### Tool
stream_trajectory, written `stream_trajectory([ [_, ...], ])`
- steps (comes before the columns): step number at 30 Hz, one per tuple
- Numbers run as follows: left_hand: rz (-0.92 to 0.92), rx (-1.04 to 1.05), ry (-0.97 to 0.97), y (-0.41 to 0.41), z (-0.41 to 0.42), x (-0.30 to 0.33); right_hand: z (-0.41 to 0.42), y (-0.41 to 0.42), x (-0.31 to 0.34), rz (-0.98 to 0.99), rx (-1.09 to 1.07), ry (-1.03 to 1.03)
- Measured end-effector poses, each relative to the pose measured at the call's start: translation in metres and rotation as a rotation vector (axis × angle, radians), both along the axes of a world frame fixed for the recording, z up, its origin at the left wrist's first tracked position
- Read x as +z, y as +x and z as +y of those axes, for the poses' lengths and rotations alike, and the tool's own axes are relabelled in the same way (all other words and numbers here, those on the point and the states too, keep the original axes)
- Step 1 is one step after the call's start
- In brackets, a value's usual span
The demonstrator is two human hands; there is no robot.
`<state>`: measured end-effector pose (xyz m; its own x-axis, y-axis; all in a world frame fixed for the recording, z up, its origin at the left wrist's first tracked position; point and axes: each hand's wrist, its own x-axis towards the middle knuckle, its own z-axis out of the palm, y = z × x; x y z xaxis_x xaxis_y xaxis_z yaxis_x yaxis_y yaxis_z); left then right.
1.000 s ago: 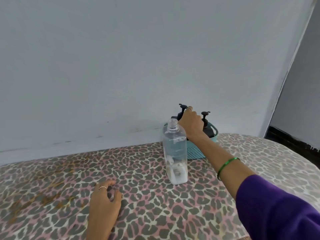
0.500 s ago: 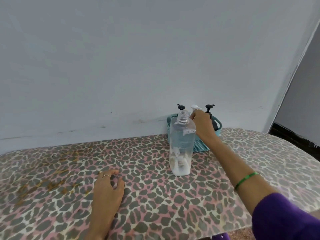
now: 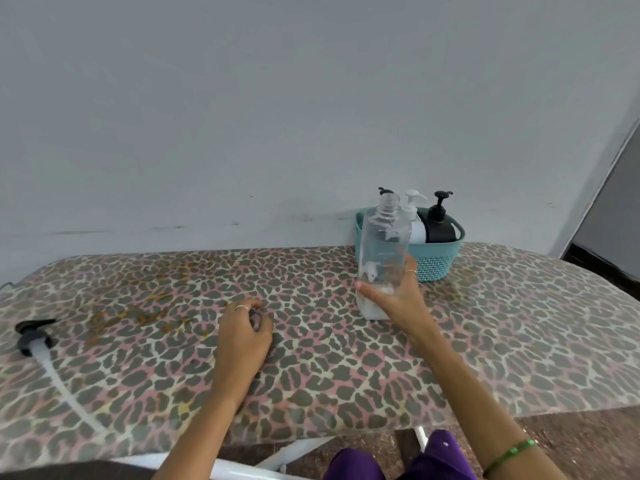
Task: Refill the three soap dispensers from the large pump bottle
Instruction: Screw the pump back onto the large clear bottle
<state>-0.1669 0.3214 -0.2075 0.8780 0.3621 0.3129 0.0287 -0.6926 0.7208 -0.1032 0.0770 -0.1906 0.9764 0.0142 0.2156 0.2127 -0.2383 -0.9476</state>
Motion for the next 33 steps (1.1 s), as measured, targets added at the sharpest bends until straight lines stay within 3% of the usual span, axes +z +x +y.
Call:
stream_trajectory([
  [4,-0.028,-0.005,-0.043,-0.004,-0.002,0.002,0.023,-0.001,0.01,-0.044,-0.031,0.056],
  [10,-0.191,0.055,-0.232,-0.015,0.005,0.016,0.091,-0.038,0.021,-0.114,0.183,0.123],
  [15,-0.298,0.165,-0.272,-0.023,0.039,0.047,0.132,-0.059,0.006,-0.091,0.296,0.127],
  [19,-0.278,0.279,-0.199,-0.036,0.096,0.055,0.14,-0.067,-0.011,-0.043,0.329,0.117],
  [25,-0.08,0.556,0.004,-0.054,0.19,0.059,0.14,-0.068,-0.02,-0.117,0.321,0.015],
  [28,0.283,0.69,0.072,-0.055,0.226,0.061,0.14,-0.07,-0.018,-0.111,0.322,0.022],
  [30,0.446,0.666,0.149,-0.056,0.236,0.062,0.14,-0.072,-0.017,-0.112,0.319,0.027],
  [33,0.5,0.571,0.245,-0.052,0.245,0.052,0.141,-0.074,-0.017,-0.113,0.32,0.025],
])
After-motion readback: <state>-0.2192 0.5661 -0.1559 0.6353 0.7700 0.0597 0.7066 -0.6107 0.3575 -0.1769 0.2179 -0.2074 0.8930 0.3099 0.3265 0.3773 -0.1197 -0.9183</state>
